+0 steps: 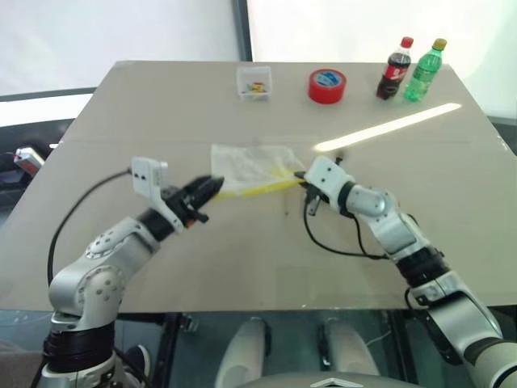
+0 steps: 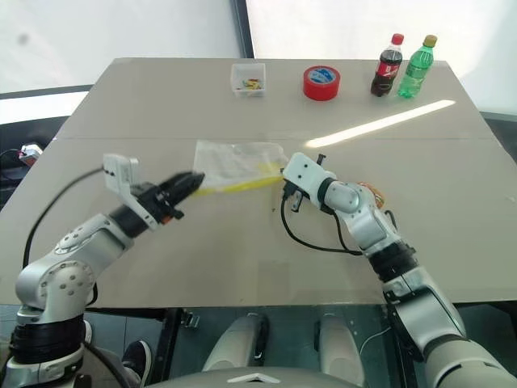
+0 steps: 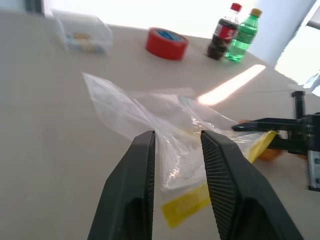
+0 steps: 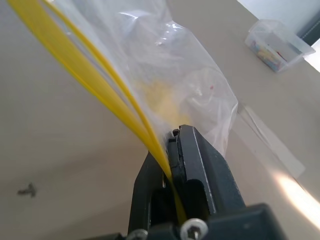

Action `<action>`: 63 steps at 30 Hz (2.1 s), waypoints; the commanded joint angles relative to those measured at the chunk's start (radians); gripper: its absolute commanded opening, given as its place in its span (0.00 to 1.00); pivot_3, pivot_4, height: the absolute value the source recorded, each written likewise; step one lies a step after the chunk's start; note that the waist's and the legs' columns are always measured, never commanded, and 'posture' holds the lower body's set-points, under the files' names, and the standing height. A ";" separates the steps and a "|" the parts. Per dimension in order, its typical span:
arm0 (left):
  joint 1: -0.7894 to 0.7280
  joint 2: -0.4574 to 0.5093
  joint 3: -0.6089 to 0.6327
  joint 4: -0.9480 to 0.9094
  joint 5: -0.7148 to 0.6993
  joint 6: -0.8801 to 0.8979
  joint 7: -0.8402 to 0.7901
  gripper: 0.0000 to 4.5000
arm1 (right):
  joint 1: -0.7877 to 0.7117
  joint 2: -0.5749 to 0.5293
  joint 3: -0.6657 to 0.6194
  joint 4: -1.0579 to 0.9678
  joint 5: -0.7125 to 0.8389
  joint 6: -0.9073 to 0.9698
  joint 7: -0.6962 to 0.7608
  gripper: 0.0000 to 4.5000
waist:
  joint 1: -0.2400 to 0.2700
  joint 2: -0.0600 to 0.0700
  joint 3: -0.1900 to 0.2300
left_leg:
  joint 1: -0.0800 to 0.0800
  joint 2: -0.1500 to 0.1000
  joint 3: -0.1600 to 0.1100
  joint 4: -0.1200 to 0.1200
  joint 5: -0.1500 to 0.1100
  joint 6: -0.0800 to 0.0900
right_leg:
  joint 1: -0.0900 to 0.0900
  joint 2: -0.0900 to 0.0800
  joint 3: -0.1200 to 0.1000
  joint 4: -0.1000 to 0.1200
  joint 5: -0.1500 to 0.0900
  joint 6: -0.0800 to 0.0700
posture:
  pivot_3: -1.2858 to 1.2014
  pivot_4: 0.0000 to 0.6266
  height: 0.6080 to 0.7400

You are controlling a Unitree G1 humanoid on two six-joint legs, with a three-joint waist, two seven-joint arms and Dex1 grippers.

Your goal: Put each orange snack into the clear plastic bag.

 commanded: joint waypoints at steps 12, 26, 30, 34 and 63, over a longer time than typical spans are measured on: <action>0.097 0.098 -0.241 0.175 0.908 -0.569 0.119 0.34 | -0.223 0.065 0.014 0.301 -0.081 -0.153 -0.112 0.00 | -0.024 0.000 0.000 | -0.017 0.001 0.004 -0.007 0.001 0.000 | -0.024 0.000 0.004 0.003 0.000 0.000 | 0.52 0.24 1.00; -0.016 0.037 -0.253 0.355 0.988 -0.627 0.117 0.34 | -0.192 0.080 -0.001 0.211 -0.050 -0.122 -0.068 0.00 | -0.027 0.000 0.000 | -0.016 0.000 0.000 0.002 0.000 0.001 | -0.024 0.001 0.002 0.017 0.000 0.000 | 0.52 0.24 1.00; -0.003 0.030 -0.247 0.332 0.976 -0.671 0.110 0.34 | -0.195 0.077 -0.007 0.216 -0.048 -0.115 -0.078 0.00 | -0.027 0.000 0.000 | -0.016 0.000 0.000 0.004 0.000 0.001 | -0.024 0.001 0.002 0.018 0.001 -0.001 | 0.52 0.24 1.00; 0.057 0.034 -0.251 0.276 0.967 -0.690 0.068 0.34 | -0.199 0.079 -0.009 0.224 -0.049 -0.111 -0.085 0.00 | -0.028 0.000 0.000 | -0.016 0.000 0.000 0.004 0.000 0.001 | -0.024 0.001 0.002 0.018 0.001 -0.001 | 0.52 0.24 1.00; 0.032 -0.022 -0.226 0.348 1.076 -0.637 0.114 0.00 | -0.164 0.076 -0.027 0.161 -0.010 -0.055 -0.039 0.14 | -0.027 0.001 0.000 | -0.015 0.000 -0.001 0.010 0.001 0.001 | -0.024 0.003 0.002 0.026 0.001 -0.001 | 0.52 0.24 1.00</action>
